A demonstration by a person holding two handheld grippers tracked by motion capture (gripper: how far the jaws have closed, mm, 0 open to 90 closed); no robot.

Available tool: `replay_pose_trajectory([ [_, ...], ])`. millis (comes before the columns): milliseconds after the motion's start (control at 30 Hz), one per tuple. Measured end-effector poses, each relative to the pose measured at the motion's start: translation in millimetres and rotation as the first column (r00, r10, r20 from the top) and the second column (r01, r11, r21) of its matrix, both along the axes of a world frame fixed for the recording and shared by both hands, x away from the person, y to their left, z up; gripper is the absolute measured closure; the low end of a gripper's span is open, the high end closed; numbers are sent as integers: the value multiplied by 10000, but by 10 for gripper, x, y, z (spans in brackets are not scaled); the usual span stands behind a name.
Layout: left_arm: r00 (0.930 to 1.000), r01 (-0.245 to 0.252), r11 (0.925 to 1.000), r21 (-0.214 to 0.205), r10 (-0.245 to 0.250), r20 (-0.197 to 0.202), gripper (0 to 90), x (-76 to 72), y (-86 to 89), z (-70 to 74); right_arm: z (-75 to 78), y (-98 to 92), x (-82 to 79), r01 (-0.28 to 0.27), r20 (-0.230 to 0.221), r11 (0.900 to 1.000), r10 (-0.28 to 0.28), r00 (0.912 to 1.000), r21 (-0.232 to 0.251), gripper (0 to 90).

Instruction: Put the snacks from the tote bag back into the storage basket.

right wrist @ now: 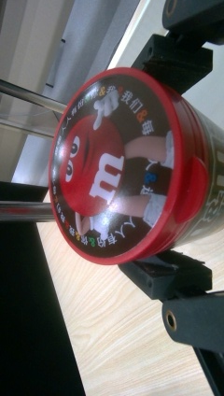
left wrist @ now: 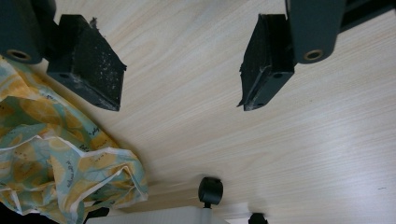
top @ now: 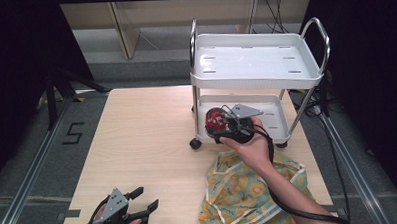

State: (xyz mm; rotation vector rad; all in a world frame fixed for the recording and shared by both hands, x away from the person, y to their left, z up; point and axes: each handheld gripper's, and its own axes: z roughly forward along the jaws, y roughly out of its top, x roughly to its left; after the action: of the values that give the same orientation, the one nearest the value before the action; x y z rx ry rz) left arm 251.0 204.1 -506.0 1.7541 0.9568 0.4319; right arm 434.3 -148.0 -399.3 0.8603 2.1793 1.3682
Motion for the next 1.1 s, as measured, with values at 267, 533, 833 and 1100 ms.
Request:
replay_pose_trajectory([
  [267, 10000, 5, 10000, -1, -5, 0, 294, 0, 2, 0, 5, 28, 39, -37, 52, 10000, 38, 10000, -58, 264],
  [533, 10000, 25, 10000, -20, -25, -14, 294, 1, 0, -2, 3, 54, 73, -62, 39, 10000, 62, 10000, -40, 264],
  [833, 10000, 16, 10000, -5, -16, -42, 294, -1, 2, 0, -50, 61, 112, 71, -218, 10000, -71, 9997, -13, 264],
  [1100, 10000, 7, 10000, -81, -7, -17, 294, 1, 1, -3, -56, 66, 148, 61, -130, 10000, -62, 9999, -72, 264],
])
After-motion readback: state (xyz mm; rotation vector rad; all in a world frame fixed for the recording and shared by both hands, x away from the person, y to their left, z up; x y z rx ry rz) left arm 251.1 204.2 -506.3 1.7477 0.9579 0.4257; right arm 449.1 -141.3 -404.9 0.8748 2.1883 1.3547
